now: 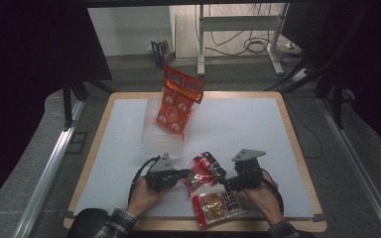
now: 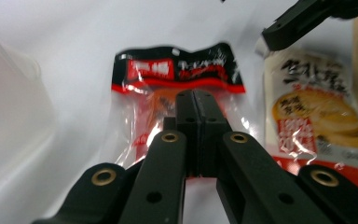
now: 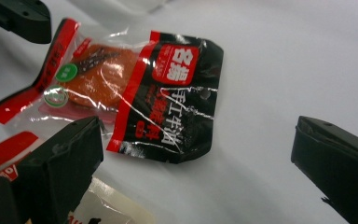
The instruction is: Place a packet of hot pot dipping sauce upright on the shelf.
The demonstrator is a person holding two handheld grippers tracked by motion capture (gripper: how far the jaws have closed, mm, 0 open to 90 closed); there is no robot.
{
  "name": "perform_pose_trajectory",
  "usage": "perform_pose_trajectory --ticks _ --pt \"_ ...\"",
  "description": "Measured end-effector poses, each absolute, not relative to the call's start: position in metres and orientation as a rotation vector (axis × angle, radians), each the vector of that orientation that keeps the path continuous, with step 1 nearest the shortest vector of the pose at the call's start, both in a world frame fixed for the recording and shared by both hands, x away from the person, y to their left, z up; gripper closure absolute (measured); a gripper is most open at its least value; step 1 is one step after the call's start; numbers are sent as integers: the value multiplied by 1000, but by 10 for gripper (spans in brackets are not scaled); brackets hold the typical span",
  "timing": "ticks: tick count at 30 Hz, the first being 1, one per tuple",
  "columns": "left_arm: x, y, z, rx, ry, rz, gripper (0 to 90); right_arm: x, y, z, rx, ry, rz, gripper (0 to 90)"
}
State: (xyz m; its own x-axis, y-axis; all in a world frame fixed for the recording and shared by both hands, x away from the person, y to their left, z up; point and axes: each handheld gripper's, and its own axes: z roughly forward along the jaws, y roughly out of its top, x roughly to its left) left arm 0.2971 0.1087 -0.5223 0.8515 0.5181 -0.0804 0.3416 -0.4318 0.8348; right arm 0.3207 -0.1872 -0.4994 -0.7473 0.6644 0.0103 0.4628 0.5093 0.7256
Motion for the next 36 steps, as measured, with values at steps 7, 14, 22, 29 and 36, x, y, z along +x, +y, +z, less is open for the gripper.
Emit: perform_pose_trajectory --ticks 7,14,22,29,36 --pt "297 104 -534 2172 651 192 899 321 -184 -503 949 2517 1061 20" --pt "294 106 -537 2229 661 181 900 319 -182 -499 931 2535 1125 20" --pt "290 111 -540 2242 692 148 900 320 -170 -500 943 2598 1175 29" --pt "291 113 -540 2250 693 139 900 329 -155 -505 924 2684 1167 84" --pt "290 113 -541 2236 706 126 900 339 -146 -508 967 2745 1243 143"
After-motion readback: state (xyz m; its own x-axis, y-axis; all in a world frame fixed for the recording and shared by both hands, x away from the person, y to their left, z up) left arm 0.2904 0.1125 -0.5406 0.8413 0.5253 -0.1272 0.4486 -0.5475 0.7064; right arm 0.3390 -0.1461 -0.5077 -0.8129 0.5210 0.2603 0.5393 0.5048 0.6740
